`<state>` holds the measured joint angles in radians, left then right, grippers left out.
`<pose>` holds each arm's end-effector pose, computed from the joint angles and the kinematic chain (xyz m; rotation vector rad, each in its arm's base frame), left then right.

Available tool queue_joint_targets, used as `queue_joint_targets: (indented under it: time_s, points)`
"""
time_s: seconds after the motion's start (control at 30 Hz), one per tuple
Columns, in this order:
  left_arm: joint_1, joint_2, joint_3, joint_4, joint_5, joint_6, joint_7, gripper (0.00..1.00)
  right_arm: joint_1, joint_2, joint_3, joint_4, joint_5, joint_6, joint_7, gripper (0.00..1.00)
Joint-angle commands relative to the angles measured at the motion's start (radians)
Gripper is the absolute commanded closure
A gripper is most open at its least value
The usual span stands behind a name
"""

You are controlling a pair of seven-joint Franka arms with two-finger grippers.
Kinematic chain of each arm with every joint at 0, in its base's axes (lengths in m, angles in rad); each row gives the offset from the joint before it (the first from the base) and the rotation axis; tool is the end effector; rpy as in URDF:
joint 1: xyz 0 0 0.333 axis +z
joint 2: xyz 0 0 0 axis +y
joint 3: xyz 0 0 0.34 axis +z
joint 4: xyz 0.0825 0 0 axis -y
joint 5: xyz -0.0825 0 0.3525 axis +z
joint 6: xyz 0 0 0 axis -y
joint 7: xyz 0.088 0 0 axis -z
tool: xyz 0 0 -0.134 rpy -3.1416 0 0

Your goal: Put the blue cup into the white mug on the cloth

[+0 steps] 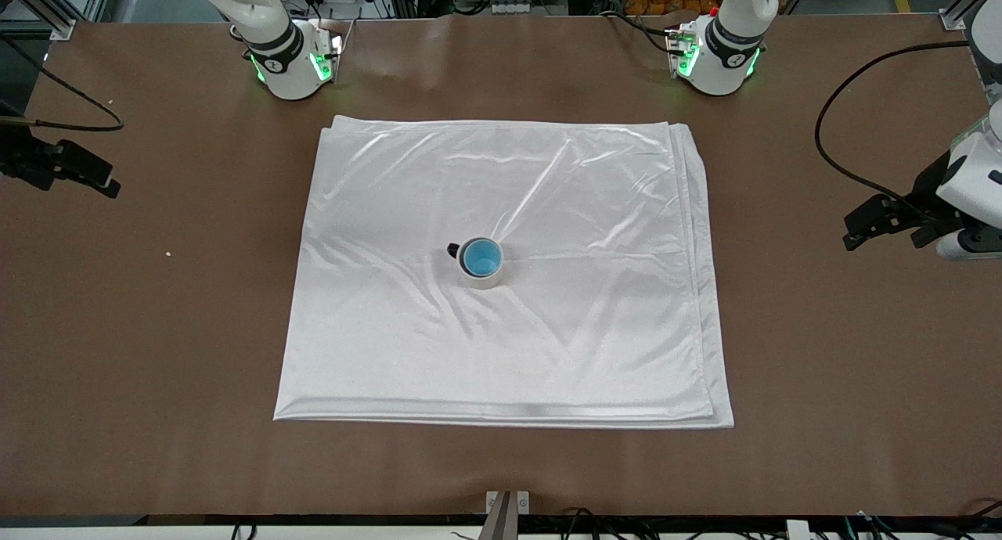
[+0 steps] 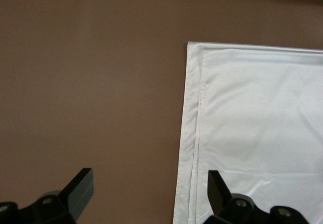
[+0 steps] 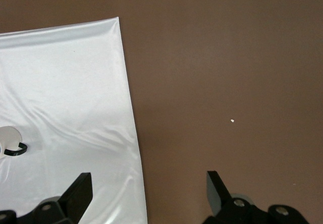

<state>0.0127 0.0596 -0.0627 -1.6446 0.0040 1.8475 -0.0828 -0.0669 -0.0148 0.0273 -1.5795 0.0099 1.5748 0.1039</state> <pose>0.5685 -0.0270 0.5824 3.1239 0.0506 0.2239 0.5185 -0.0191 0.6257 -3.1237 0.2245 -0.0153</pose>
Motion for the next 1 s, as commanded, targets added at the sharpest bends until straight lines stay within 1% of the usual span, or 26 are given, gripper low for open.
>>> queue_joint_targets:
  time_s: [0.0,0.73,0.97]
  points:
    - [0.004,-0.021,0.004,0.003,-0.012,-0.005,0.023,0.00,-0.001,-0.020,-0.006,-0.020,0.016,0.002,-0.006,0.00]
    - [0.003,-0.029,0.004,0.026,-0.018,-0.076,0.020,0.00,-0.001,-0.022,-0.006,-0.022,0.016,-0.001,-0.006,0.00]
    - [0.003,-0.027,0.003,0.026,-0.015,-0.076,0.017,0.00,-0.001,-0.022,-0.006,-0.020,0.016,0.001,-0.006,0.00]
